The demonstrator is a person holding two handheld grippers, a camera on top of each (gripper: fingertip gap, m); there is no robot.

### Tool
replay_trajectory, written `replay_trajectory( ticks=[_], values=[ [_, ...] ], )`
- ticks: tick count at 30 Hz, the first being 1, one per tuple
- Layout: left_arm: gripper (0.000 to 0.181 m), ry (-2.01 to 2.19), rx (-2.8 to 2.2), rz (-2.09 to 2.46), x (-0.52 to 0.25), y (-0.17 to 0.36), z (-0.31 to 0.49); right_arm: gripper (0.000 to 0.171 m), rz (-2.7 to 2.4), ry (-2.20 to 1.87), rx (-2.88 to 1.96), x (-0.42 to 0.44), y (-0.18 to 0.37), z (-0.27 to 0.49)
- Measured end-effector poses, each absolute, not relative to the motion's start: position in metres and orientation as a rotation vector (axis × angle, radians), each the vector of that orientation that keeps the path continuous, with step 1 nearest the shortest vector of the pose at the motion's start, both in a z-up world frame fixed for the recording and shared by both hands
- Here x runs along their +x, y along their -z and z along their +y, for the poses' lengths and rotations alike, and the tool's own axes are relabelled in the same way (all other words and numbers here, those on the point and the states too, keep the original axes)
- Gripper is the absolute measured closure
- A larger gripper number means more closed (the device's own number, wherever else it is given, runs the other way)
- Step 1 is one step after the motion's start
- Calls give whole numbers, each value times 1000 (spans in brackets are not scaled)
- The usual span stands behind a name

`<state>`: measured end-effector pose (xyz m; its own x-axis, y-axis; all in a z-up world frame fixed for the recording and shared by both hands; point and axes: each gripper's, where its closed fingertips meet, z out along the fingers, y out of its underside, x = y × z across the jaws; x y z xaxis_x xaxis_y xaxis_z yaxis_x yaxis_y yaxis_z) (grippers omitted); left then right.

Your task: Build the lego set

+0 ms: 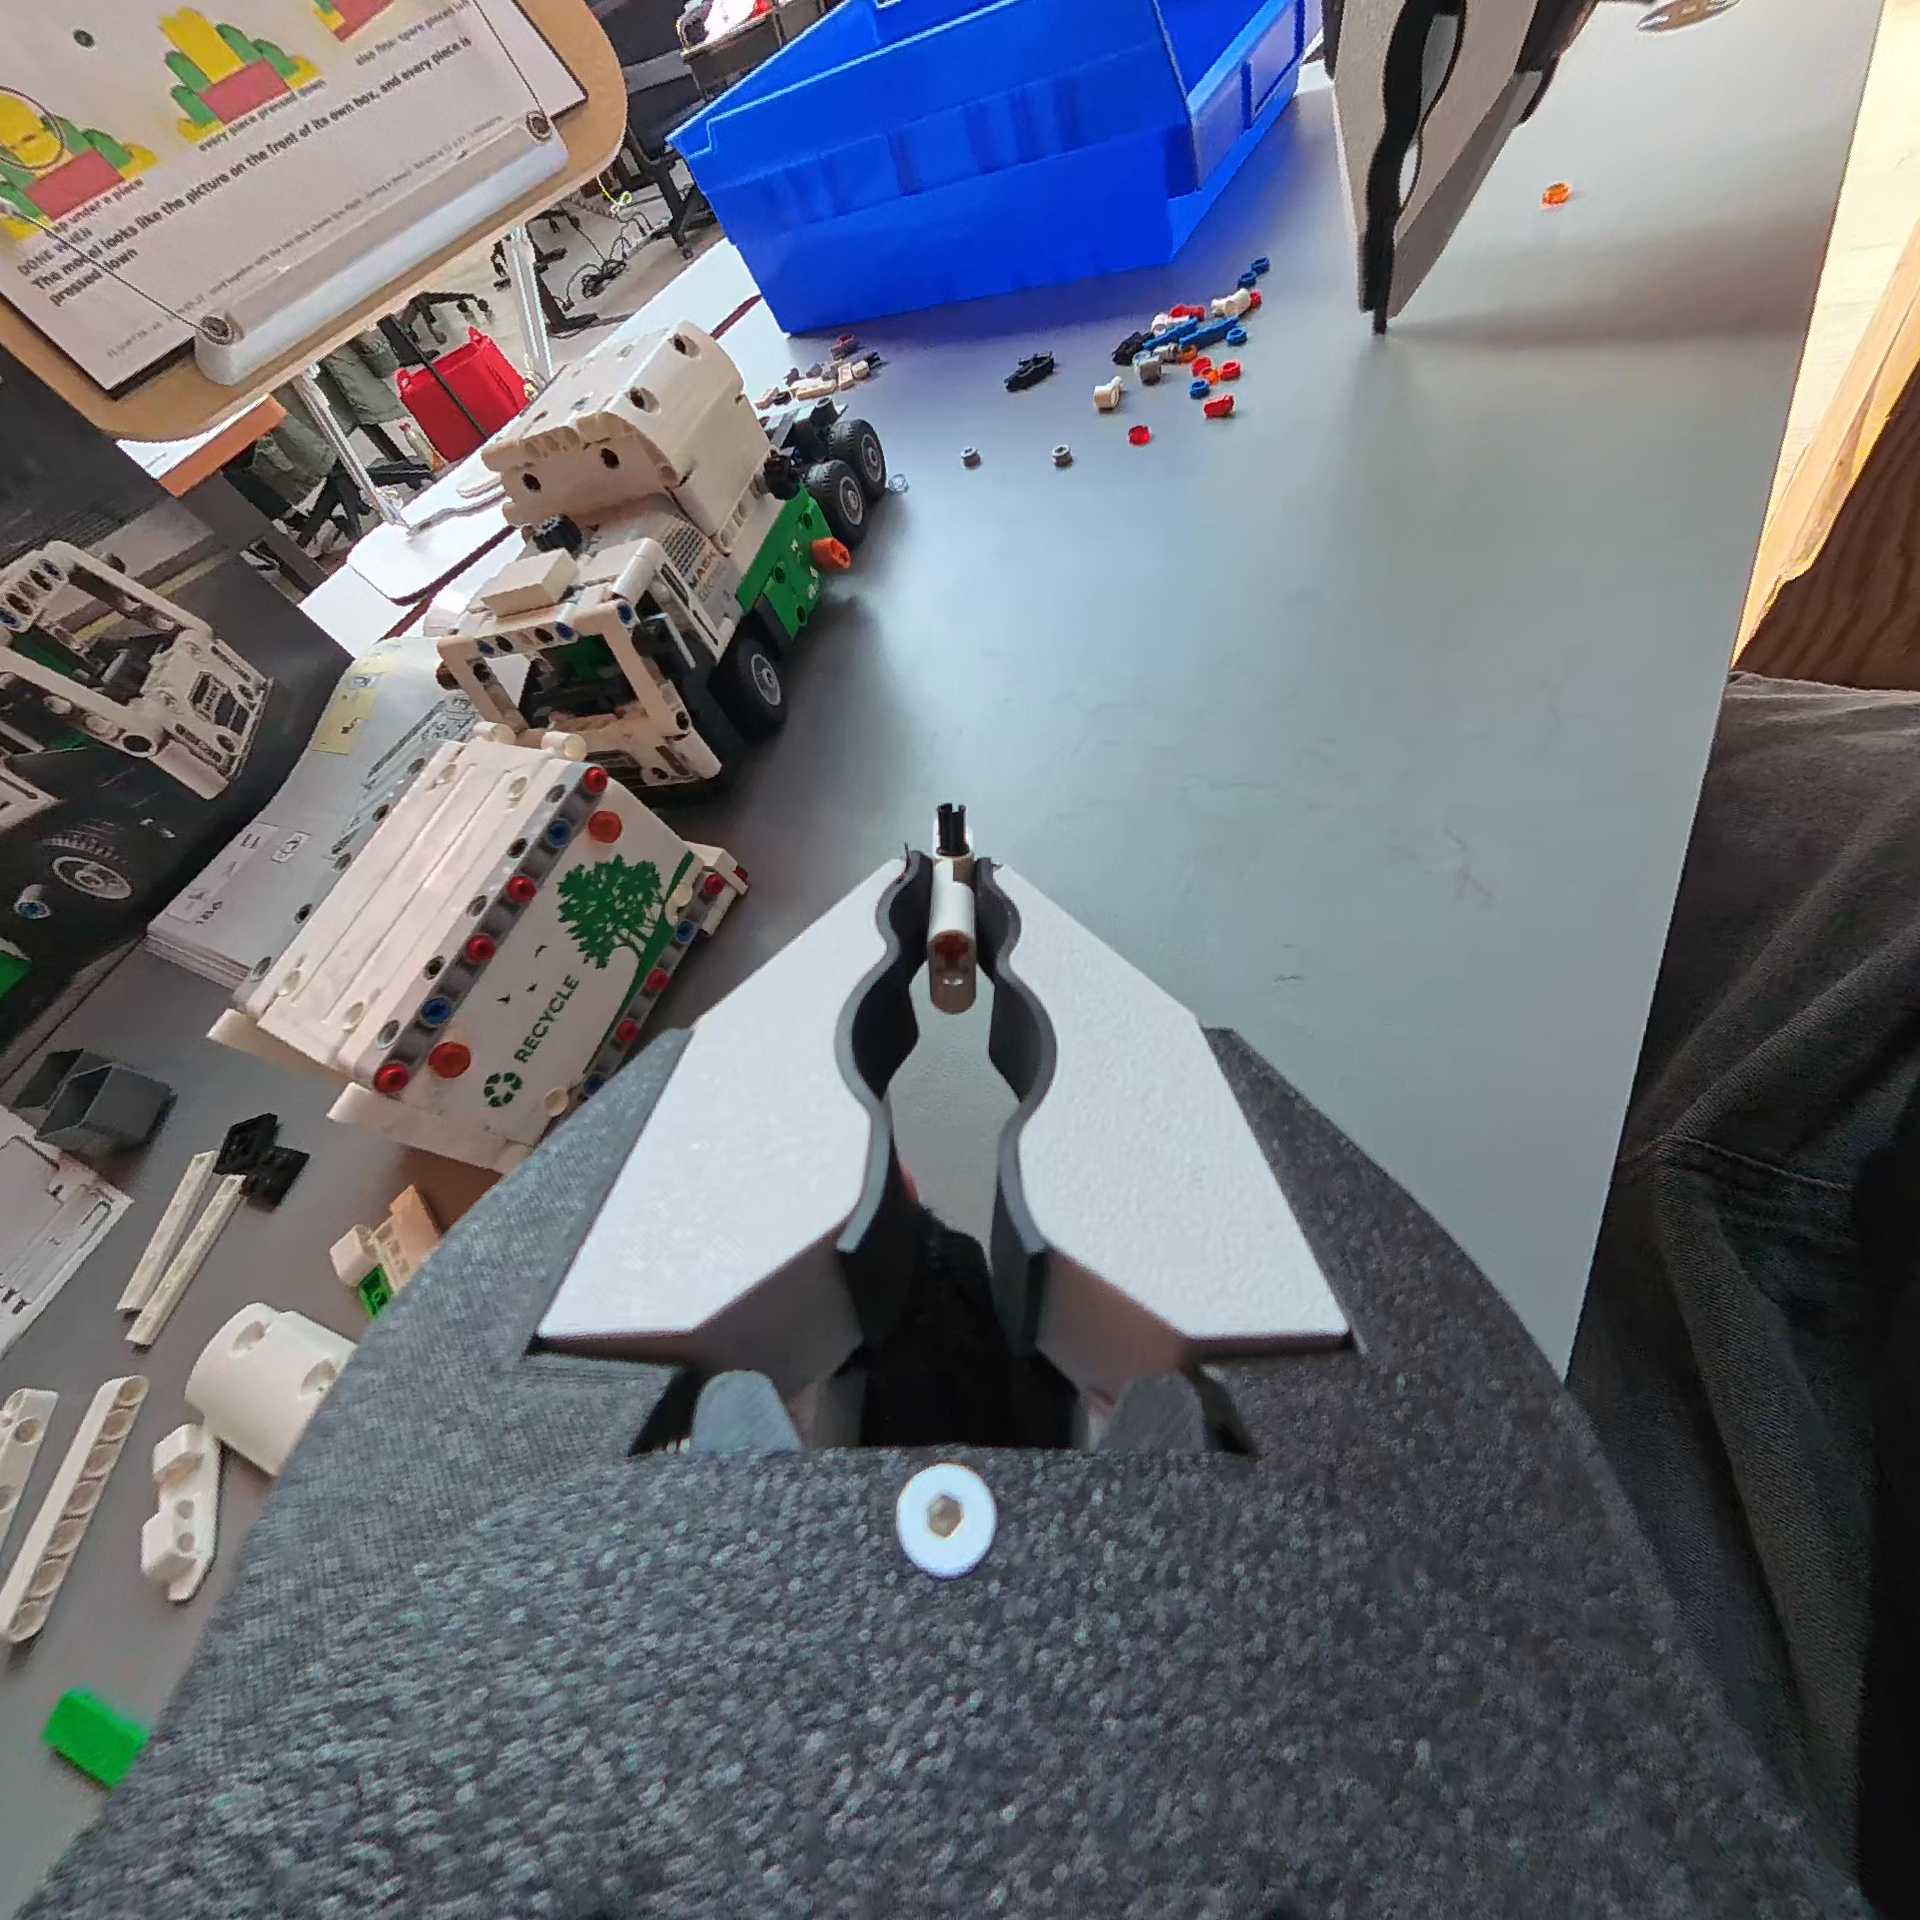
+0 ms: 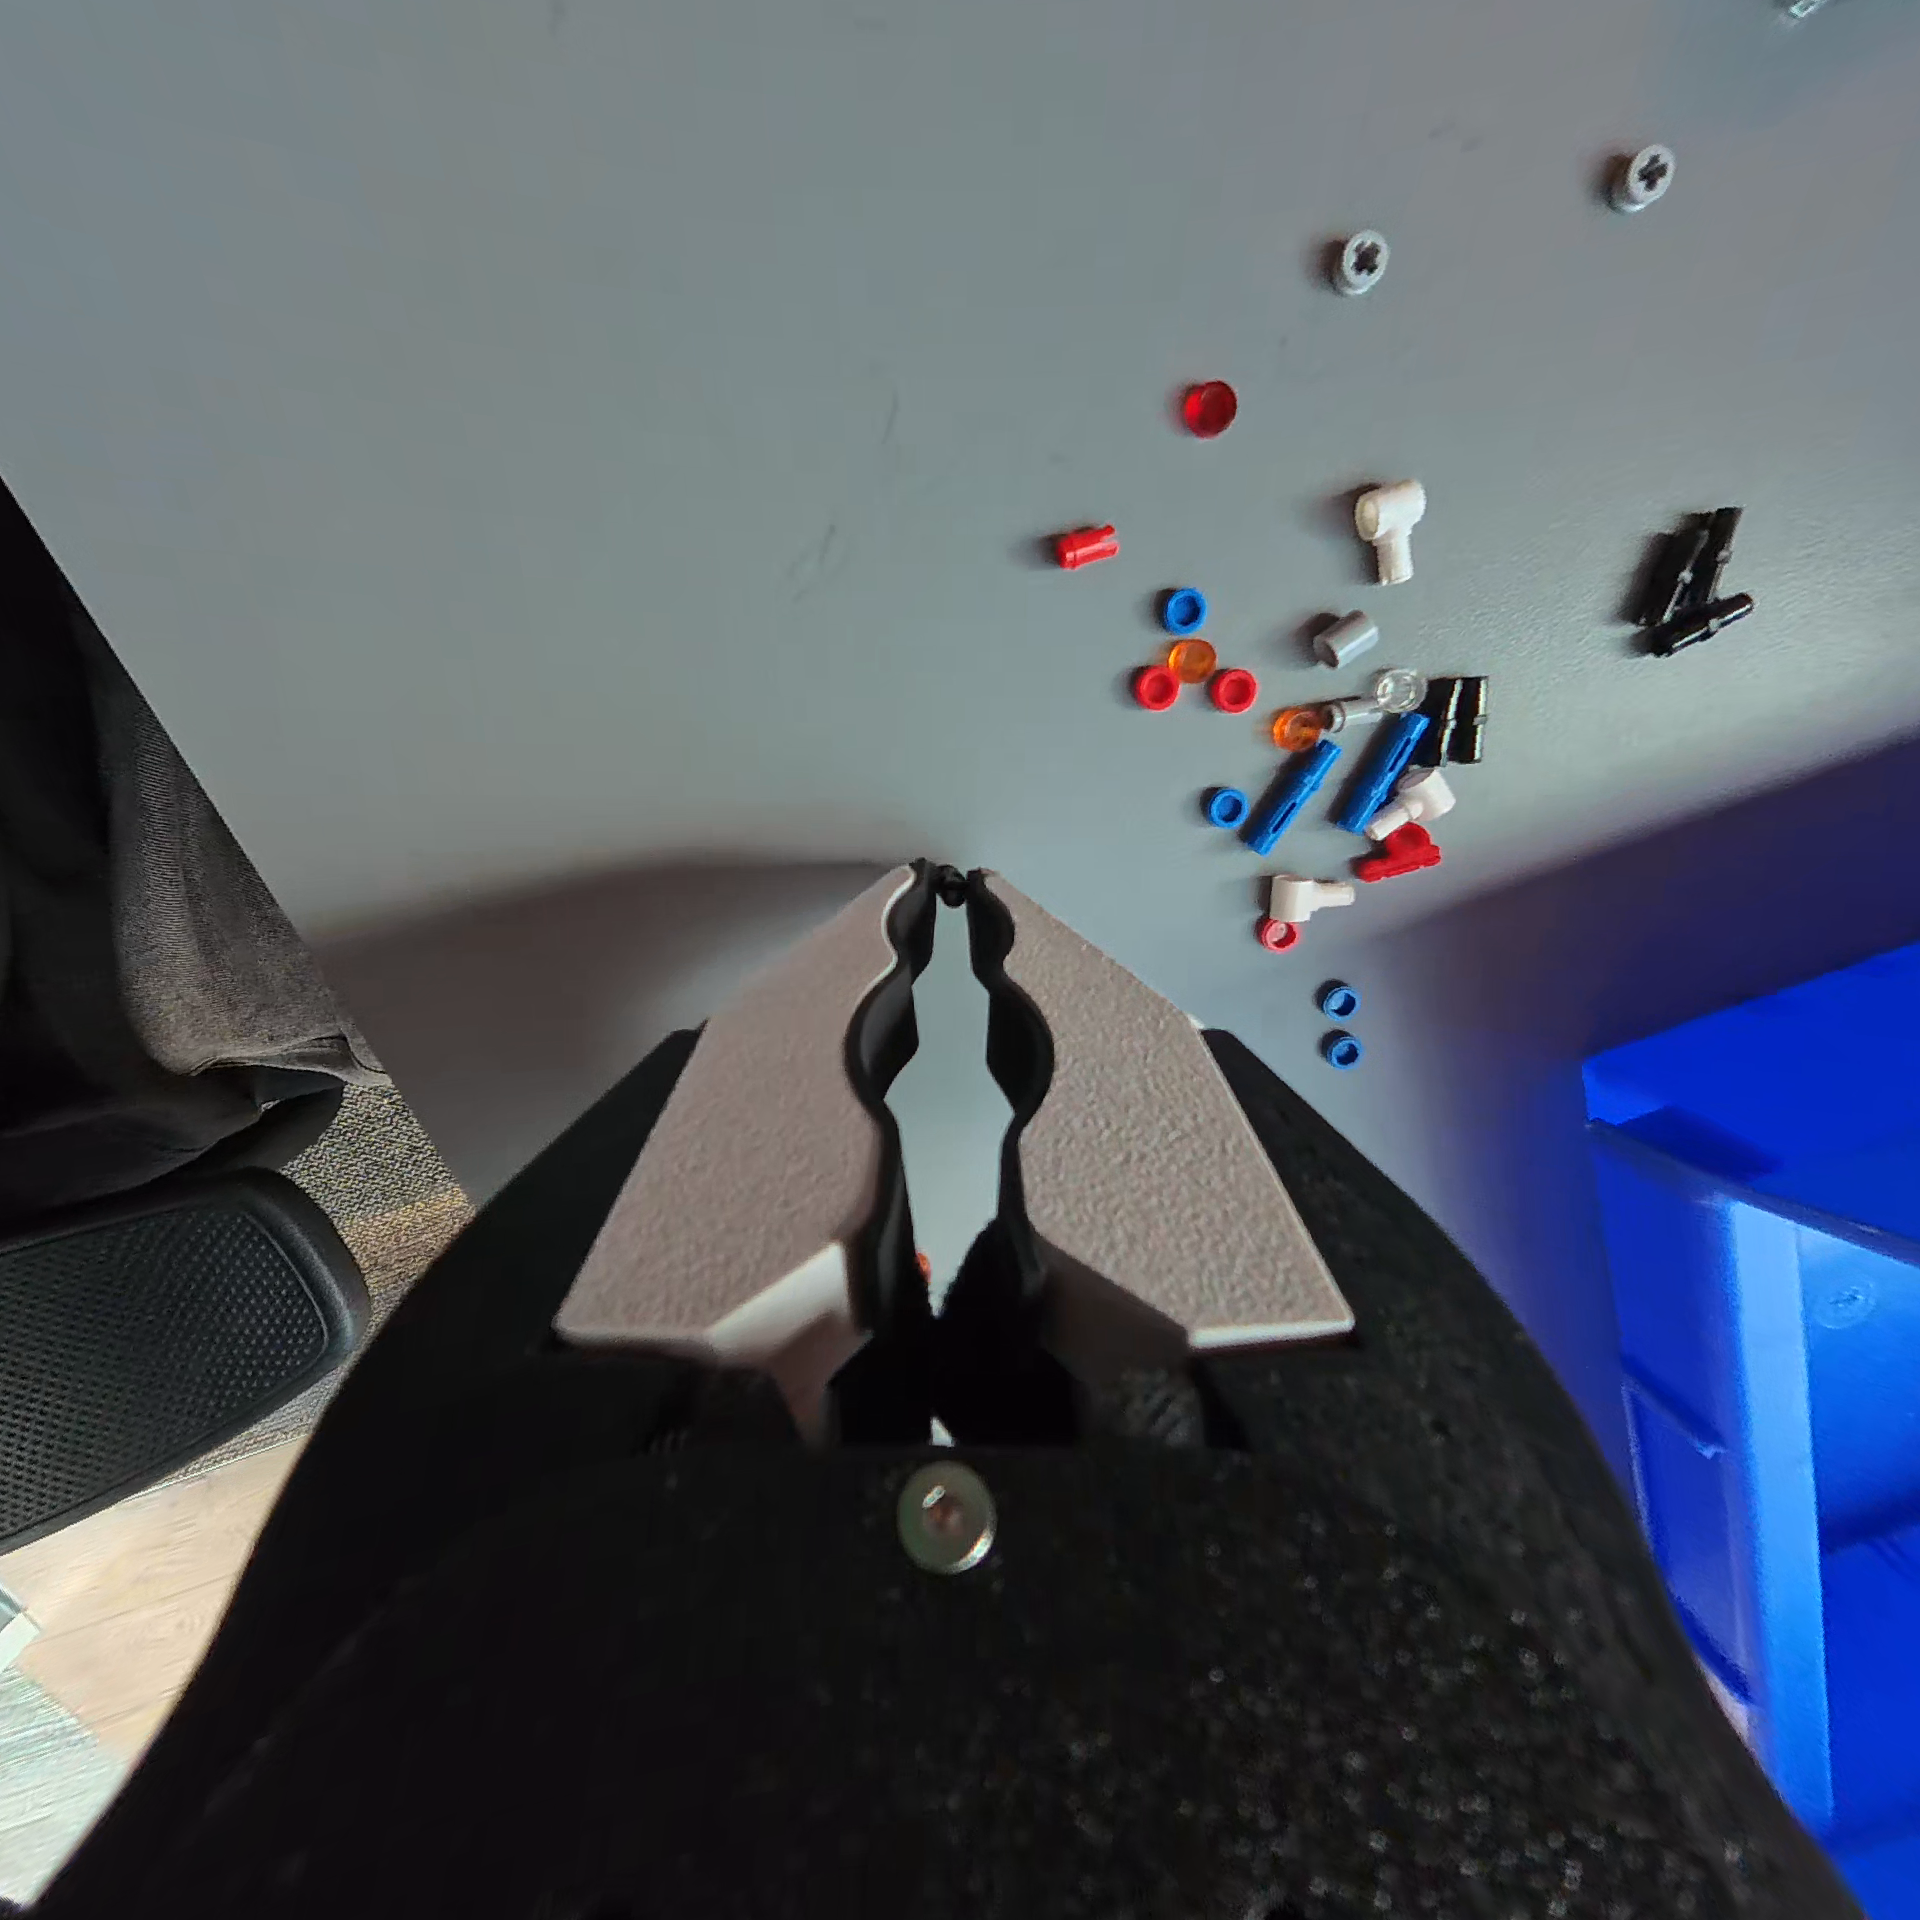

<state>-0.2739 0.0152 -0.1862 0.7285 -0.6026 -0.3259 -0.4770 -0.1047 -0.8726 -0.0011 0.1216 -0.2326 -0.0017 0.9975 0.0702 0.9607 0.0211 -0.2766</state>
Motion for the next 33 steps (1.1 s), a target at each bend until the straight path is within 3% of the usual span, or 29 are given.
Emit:
replay_trajectory(
  ticks=[5, 10, 15, 33],
  values=[
    [176, 146, -1727, 850, -274, 183, 15, 168, -2017, -301, -1947, -23, 212, 113],
    [176, 272, -1650, 865, -261, 170, 8, 168, -1922, -633, -1535, -153, 146, 41],
    [176, 249, -1623, 918, -254, 172, 3, 168, -1968, -625, -1308, -234, 149, 3],
    [176, 252, -1567, 961, -248, 169, -5, 168, -2057, -605, -1192, -251, 157, -9]
  ],
)
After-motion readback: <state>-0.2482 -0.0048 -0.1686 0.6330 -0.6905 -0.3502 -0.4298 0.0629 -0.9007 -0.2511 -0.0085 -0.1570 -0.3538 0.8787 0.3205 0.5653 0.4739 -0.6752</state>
